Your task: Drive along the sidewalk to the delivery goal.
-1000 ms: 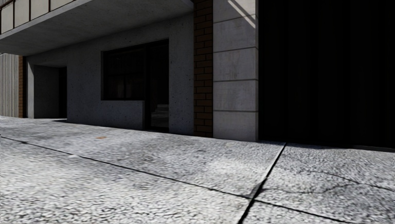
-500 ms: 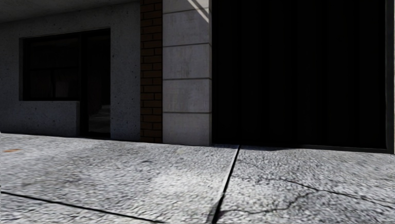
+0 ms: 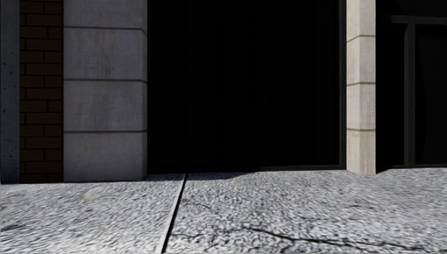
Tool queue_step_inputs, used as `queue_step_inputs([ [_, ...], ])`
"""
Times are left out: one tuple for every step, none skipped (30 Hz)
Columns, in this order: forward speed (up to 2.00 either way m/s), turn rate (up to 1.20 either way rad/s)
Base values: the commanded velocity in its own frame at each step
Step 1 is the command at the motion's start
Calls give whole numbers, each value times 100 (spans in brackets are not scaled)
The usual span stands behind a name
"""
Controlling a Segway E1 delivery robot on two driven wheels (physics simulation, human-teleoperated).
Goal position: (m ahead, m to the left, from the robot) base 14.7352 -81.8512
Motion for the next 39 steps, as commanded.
queue_step_inputs([
  [126, -89],
  [128, -92],
  [128, -92],
  [129, -93],
  [131, -94],
  [133, -94],
  [134, -94],
  [134, -94],
  [137, -94],
  [140, -94],
  [143, -94],
  [147, -95],
  [147, -95],
  [149, -95],
  [152, -95],
  [155, -95],
  [168, -95],
  [168, -95],
  [200, -95],
  [200, -95],
  [200, -95],
  [200, -95],
  [200, -95],
  [200, -95],
  [200, -95],
  [200, -95],
  [200, -95],
  [200, -95],
  [200, -95],
  [200, -95],
  [200, -95],
  [200, -95],
  [200, -96],
  [200, -96],
  [200, -96],
  [200, -96],
  [200, -96],
  [200, -96],
  [200, -96],
])
